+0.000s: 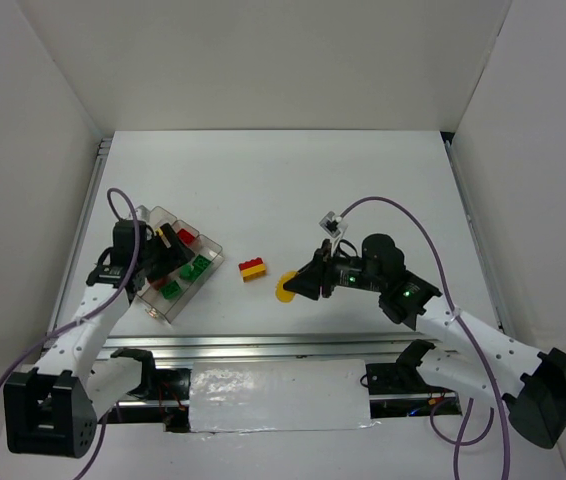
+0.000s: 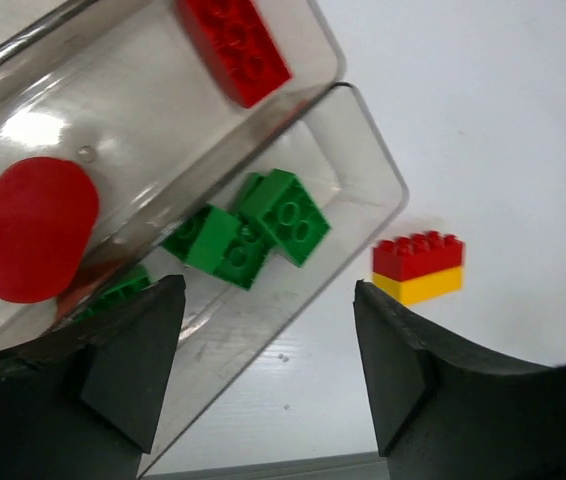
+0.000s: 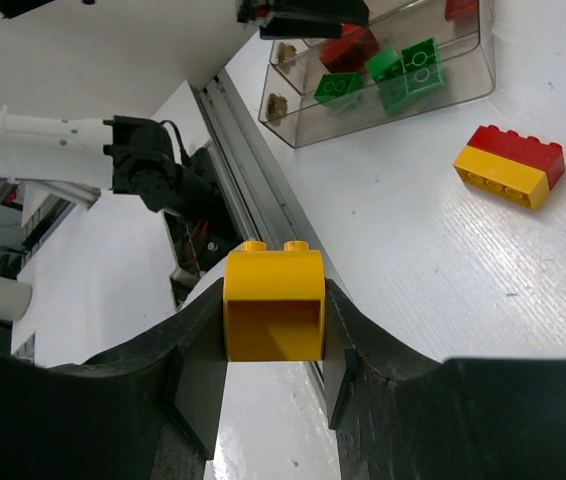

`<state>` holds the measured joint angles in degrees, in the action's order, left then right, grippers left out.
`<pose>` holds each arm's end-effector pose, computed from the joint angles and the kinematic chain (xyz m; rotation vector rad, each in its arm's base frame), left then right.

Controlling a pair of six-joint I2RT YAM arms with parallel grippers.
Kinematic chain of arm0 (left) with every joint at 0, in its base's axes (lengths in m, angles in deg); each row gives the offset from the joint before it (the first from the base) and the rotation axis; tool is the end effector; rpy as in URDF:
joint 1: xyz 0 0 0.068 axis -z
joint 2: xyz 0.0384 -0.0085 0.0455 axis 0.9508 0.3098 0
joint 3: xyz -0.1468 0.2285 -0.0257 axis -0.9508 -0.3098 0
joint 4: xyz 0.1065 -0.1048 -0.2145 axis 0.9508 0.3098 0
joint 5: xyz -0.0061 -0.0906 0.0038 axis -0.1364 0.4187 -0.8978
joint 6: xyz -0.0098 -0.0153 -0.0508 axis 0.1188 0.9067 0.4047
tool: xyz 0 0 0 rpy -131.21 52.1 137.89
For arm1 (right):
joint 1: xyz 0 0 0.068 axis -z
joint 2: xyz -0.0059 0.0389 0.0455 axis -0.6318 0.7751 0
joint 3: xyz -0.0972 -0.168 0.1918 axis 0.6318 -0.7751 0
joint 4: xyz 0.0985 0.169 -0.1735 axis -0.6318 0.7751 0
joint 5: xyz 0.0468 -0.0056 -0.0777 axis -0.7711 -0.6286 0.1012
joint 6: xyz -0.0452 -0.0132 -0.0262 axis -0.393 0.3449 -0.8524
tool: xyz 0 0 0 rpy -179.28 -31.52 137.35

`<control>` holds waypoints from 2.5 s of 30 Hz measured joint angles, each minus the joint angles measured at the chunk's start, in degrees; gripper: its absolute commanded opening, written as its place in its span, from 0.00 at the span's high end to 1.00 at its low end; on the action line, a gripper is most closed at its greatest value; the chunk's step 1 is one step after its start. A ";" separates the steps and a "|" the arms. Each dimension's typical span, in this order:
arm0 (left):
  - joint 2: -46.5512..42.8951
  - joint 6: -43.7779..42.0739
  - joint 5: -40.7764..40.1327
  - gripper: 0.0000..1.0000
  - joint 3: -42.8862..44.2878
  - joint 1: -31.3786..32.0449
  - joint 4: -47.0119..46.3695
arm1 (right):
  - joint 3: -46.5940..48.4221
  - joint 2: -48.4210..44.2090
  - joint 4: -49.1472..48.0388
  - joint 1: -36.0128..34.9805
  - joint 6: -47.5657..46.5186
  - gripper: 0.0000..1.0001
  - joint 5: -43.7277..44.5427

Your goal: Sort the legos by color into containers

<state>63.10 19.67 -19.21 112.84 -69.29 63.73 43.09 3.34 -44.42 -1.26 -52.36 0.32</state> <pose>0.2110 -0.0123 0.2282 -0.6869 2.2070 -0.4582 0.1436 0.1462 0.2781 -0.6343 1.8408 1.2995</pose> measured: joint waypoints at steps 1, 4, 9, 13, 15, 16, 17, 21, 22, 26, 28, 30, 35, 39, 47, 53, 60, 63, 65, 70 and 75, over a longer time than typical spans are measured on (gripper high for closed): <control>-0.90 0.02 1.20 0.18 0.00 0.00 -0.04 | 0.00 0.72 -0.22 0.00 0.28 1.00 0.22; -5.75 -0.20 8.79 0.14 -0.52 0.02 -2.32 | 0.00 3.39 -1.79 0.00 1.99 1.00 0.44; -10.99 0.26 28.44 0.15 -0.74 2.75 -11.54 | -0.13 5.75 -7.50 0.00 5.70 1.00 -1.49; -11.67 0.66 40.37 0.14 -0.76 12.26 -19.61 | -0.13 5.79 -13.40 0.11 8.39 1.00 -4.42; -12.44 1.57 44.30 0.14 -0.92 16.81 -23.78 | -0.13 5.75 -15.87 0.11 9.55 1.00 -5.53; -12.85 1.90 45.81 0.15 -1.27 18.60 -26.14 | -0.13 5.68 -16.85 0.11 10.12 1.00 -6.14; -13.20 2.69 47.01 0.15 -1.77 20.00 -28.72 | -0.13 5.62 -17.77 0.11 10.60 1.00 -6.67; -12.87 6.38 49.94 0.17 -4.52 24.24 -39.01 | -0.13 5.55 -20.85 0.11 12.87 1.00 -9.29; -12.39 6.82 50.16 0.18 -4.72 25.09 -40.33 | -0.13 5.55 -21.51 0.11 13.38 1.00 -10.01; -9.66 7.69 50.14 0.21 -4.55 28.70 -43.85 | -0.13 5.53 -24.00 0.11 15.17 1.00 -12.24; -8.00 7.72 49.94 0.22 -4.31 30.29 -44.68 | -0.13 5.55 -24.98 0.09 15.72 1.00 -13.14; -6.36 7.85 49.70 0.26 -3.93 31.63 -45.31 | -0.11 5.55 -25.35 -0.20 15.98 1.00 -13.62; -3.61 7.76 48.33 0.74 -2.62 33.81 -45.40 | -0.09 6.05 -26.51 -0.57 16.39 0.98 -14.21; -3.34 5.79 46.60 1.00 -0.81 33.83 -41.27 | -0.02 6.01 -26.62 -0.46 15.98 0.16 -13.18; -4.07 -4.20 24.15 1.00 10.73 29.81 -18.01 | -0.24 -1.33 -14.25 2.62 14.10 0.00 4.07; 0.48 -2.73 2.95 1.00 13.97 15.76 -1.77 | -0.33 -2.99 -3.91 8.20 16.57 0.00 17.40; 1.40 8.02 -14.47 1.00 12.46 2.05 6.21 | -2.69 0.02 -1.75 8.37 18.40 0.00 18.34; 3.72 11.43 -17.53 0.97 12.85 -1.31 6.14 | -2.95 1.20 -1.60 8.46 18.60 0.00 17.75; 7.39 13.22 -18.01 0.96 13.79 -3.89 5.73 | -2.95 1.55 -1.60 8.46 18.60 0.00 17.42; 17.03 15.19 -17.75 0.87 15.67 -7.82 3.76 | -2.97 2.25 -1.64 8.48 18.56 0.00 16.70; 20.41 15.34 -16.87 0.59 15.47 -8.92 2.10 | -2.97 3.72 -1.64 8.52 18.49 0.00 16.24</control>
<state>83.51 35.01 -36.08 128.31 -78.21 65.83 40.12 7.06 -46.06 7.26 -33.87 16.56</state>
